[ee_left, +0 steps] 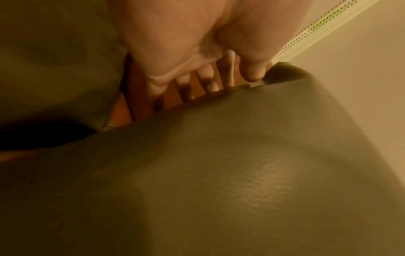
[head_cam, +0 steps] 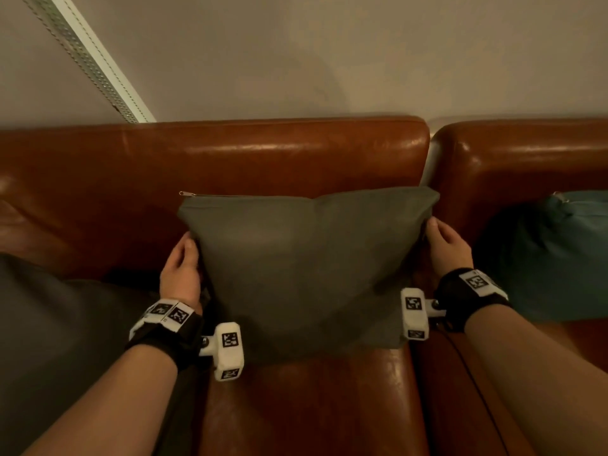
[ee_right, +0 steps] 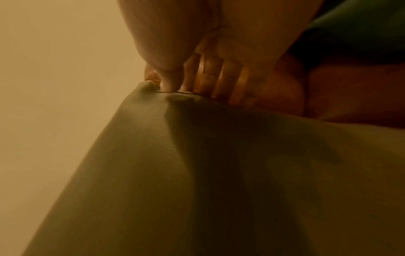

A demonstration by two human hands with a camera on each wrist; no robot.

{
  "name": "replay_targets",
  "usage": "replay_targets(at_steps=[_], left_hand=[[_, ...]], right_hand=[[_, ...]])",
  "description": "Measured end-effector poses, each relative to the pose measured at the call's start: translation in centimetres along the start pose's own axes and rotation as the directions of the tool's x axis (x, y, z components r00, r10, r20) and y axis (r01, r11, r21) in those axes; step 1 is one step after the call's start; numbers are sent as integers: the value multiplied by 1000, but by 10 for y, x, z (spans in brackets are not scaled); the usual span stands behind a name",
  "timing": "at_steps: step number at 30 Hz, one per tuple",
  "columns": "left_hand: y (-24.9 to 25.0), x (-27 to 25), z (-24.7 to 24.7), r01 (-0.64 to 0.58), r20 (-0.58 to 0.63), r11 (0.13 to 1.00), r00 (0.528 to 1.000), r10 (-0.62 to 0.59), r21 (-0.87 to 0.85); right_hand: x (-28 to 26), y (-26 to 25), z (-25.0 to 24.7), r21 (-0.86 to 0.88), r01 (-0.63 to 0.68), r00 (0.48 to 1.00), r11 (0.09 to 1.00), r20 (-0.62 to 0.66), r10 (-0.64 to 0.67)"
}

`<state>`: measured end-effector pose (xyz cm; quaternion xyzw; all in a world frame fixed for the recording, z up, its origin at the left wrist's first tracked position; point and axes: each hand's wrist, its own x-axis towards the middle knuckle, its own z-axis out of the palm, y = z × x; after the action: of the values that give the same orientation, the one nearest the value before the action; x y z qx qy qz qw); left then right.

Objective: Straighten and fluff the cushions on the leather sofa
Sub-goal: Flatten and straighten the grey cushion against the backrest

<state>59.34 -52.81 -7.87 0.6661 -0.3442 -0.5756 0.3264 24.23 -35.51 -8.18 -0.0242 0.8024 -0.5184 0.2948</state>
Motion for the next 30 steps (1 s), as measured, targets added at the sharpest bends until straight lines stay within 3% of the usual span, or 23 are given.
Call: replay_targets(at_steps=[3, 6, 11, 14, 19, 25, 30], left_hand=[[14, 4, 4, -11, -34, 998, 999, 13, 59], [24, 7, 3, 29, -122, 1000, 992, -28, 4], [27, 4, -2, 79, -119, 995, 989, -85, -54], [11, 10, -11, 55, -48, 998, 997, -55, -3], [-43, 8, -24, 93, 82, 980, 991, -109, 178], [-44, 1, -12, 87, -69, 976, 995, -74, 199], [-28, -3, -13, 190, -136, 981, 974, -182, 46]], right_hand=[[6, -12, 2, -39, -16, 1000, 999, 14, 16], [13, -23, 2, -4, -79, 994, 997, -78, 79], [13, -24, 3, 30, -91, 992, 995, -82, 93], [4, -13, -1, 42, -85, 996, 996, -7, 85], [10, 62, -13, -22, -232, 957, 973, 177, 232], [-1, 51, 7, -174, -214, 974, 961, 38, 223], [5, 45, -2, -148, -217, 976, 965, -64, 209]])
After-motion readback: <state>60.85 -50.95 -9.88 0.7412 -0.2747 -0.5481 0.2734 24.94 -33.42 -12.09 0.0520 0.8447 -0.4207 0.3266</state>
